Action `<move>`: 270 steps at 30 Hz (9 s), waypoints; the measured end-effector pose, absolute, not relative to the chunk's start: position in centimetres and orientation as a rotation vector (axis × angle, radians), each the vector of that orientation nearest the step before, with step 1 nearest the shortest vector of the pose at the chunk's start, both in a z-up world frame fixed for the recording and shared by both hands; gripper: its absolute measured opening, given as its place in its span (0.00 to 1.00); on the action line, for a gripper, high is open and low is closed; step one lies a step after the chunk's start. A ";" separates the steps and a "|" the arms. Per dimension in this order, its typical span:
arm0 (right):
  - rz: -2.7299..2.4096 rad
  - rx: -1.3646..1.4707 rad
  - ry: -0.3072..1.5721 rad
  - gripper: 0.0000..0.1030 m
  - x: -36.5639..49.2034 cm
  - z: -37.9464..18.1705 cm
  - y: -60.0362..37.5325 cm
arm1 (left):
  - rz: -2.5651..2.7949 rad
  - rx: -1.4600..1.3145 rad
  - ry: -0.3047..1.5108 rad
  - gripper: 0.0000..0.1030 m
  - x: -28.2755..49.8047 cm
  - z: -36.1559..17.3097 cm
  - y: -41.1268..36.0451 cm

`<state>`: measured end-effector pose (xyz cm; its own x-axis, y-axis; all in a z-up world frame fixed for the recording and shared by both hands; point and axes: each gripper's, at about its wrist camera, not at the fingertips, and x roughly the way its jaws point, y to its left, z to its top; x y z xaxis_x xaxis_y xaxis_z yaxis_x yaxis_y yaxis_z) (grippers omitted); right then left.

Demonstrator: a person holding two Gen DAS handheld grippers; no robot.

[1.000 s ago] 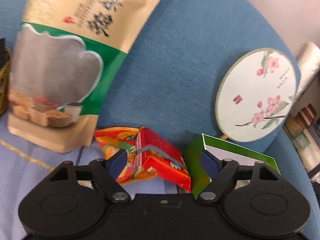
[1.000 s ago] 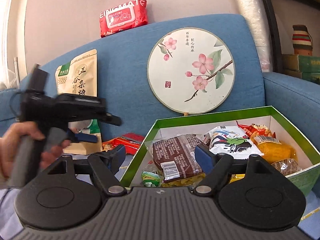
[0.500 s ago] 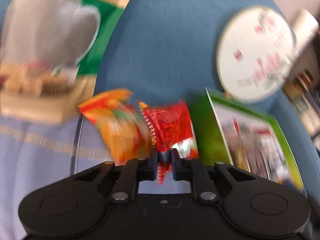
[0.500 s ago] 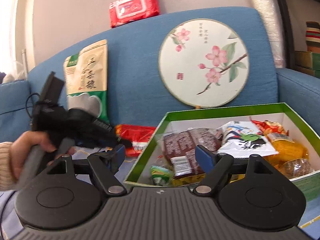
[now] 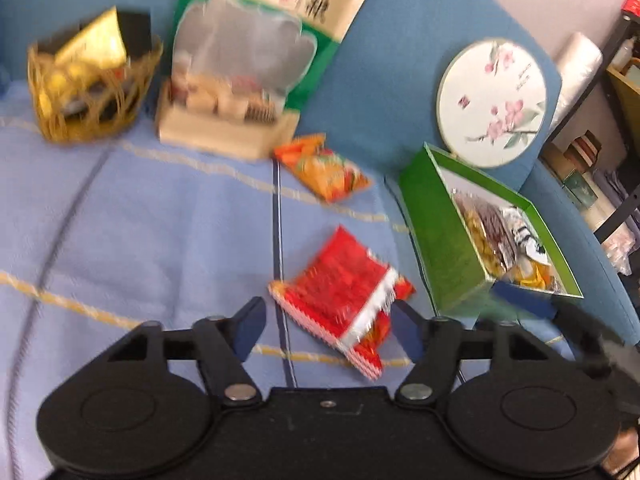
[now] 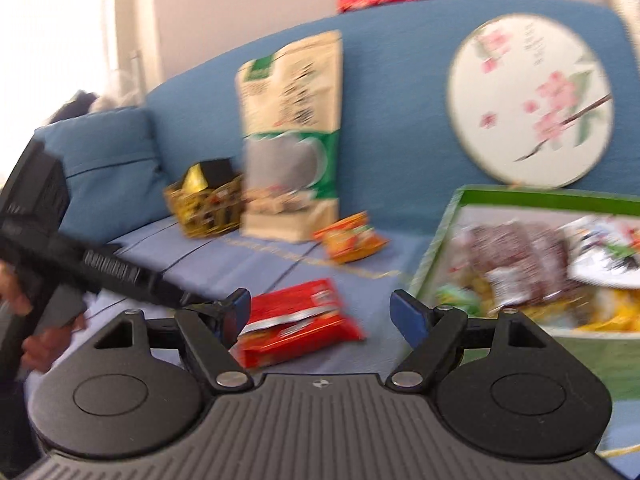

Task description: Organize snacks

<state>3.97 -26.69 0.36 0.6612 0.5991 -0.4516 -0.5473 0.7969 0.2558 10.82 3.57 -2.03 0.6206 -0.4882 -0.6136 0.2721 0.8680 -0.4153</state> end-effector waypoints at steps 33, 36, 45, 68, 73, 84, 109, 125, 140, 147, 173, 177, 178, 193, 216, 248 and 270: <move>0.543 0.012 0.725 1.00 7.0 -4.4 -20.8 | -0.462 -0.173 0.868 0.66 14.1 -4.3 -0.9; 0.535 -0.001 0.725 1.00 6.9 -4.4 -20.6 | -0.463 -0.180 0.866 0.65 14.1 -4.4 -0.9; 0.528 0.006 0.670 0.76 6.3 -3.5 -21.0 | -0.449 -0.145 0.805 0.60 12.7 -2.7 -0.5; 0.245 0.020 0.360 0.75 6.8 2.7 -31.4 | -0.669 -0.111 0.605 0.59 15.4 5.8 -11.9; 0.208 0.045 0.363 0.75 8.3 1.7 -32.7 | -0.670 -0.100 0.613 0.59 17.2 5.4 -14.2; 0.109 -0.060 0.342 0.78 8.6 0.5 -32.0 | -0.573 -0.109 0.644 0.95 18.0 3.8 -12.1; 0.262 -0.249 0.309 1.00 4.3 0.6 -26.8 | -0.229 -0.312 0.749 1.00 23.3 -1.9 -2.5; 0.359 -0.170 0.371 1.00 4.3 0.5 -26.4 | -0.328 -0.335 0.872 0.00 22.9 -4.6 -1.8; 0.643 0.004 0.586 1.00 3.2 -0.4 -23.2 | -0.403 -0.202 0.837 0.99 11.9 -2.1 2.6; 0.657 0.254 0.753 0.95 5.1 -2.6 -23.2 | -0.415 -0.214 0.803 0.94 16.5 -1.6 0.9; 0.550 0.511 0.791 0.72 8.4 -4.8 -24.7 | -0.458 -0.230 0.886 1.00 20.5 -2.5 2.4; 0.551 0.513 0.780 0.72 9.0 -5.0 -24.5 | -0.506 -0.223 0.920 1.00 20.6 -3.5 1.9; 0.555 0.502 0.780 0.71 9.2 -5.1 -24.4 | -0.531 -0.216 0.932 0.78 20.3 -3.7 1.7; 0.449 0.283 0.505 0.36 5.5 1.8 -28.1 | -0.672 -0.196 0.836 0.30 16.3 3.3 -3.0; 0.032 0.340 0.373 0.35 8.2 1.7 -42.5 | -0.838 -0.073 0.719 0.51 18.2 4.5 -23.5; -0.140 0.010 0.582 1.00 -4.4 3.2 -35.9 | -0.377 -0.121 0.720 1.00 2.6 1.3 -9.5; -0.172 -0.051 0.598 1.00 -6.4 4.9 -34.9 | -0.327 -0.078 0.702 1.00 0.0 3.3 -9.1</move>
<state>-6.43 -34.90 4.90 0.8125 -0.1753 -0.5559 0.1459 0.9845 -0.0972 0.02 -9.10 3.30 0.7149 -0.3207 -0.6214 0.2685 0.9464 -0.1796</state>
